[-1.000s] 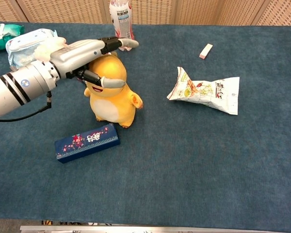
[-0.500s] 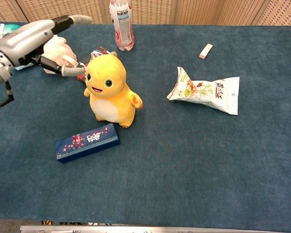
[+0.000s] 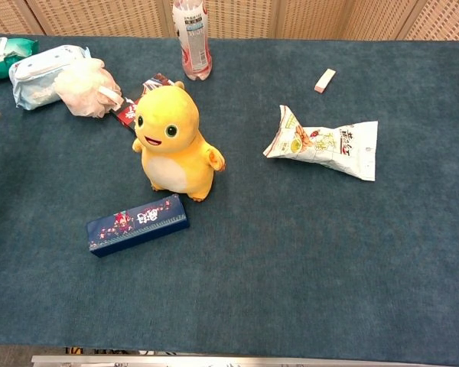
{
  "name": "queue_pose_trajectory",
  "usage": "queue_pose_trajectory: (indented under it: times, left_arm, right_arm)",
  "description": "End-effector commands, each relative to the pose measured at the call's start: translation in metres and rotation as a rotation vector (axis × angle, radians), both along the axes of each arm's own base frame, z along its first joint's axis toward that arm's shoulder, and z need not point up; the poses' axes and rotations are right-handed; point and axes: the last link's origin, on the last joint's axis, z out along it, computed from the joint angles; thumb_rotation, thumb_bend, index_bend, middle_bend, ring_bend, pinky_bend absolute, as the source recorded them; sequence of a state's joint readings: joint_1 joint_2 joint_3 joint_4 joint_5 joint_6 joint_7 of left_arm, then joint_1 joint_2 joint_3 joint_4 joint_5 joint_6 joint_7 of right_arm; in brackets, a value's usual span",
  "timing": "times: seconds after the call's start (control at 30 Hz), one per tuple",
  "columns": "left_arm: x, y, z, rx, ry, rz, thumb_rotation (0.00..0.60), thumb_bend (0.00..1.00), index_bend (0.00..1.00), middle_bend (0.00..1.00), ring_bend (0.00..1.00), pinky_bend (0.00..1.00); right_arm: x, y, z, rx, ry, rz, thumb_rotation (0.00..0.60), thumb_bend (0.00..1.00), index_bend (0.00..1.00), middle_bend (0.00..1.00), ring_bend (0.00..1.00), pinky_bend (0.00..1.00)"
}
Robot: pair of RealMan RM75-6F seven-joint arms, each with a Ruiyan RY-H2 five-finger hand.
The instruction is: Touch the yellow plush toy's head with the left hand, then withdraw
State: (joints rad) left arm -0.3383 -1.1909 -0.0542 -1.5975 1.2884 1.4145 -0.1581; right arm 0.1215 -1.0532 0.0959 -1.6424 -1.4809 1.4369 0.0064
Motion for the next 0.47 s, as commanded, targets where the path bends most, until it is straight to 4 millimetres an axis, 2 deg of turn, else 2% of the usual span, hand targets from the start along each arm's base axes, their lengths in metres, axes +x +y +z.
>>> queue_pose_trajectory:
  times: [0.03, 0.2, 0.47]
  left_arm:
    - [-0.015, -0.014, 0.013, 0.046, 0.003, 0.055, 0.600, 0.11, 0.11, 0.12, 0.07, 0.05]
    - [-0.028, -0.035, 0.020, 0.048, 0.067, 0.106, 0.600, 0.11, 0.11, 0.12, 0.07, 0.05]
    - [-0.030, -0.053, 0.019, 0.054, 0.086, 0.127, 0.600, 0.11, 0.11, 0.12, 0.07, 0.05]
  right_arm:
    - [0.000, -0.002, -0.003, 0.008, -0.001, 0.004, 0.600, 0.27, 0.14, 0.22, 0.14, 0.18]
    - [0.001, -0.004, -0.006, 0.019, -0.002, 0.006, 0.600, 0.27, 0.14, 0.22, 0.14, 0.18]
    - [0.003, -0.004, -0.010, 0.030, -0.002, 0.012, 0.600, 0.27, 0.14, 0.22, 0.14, 0.18]
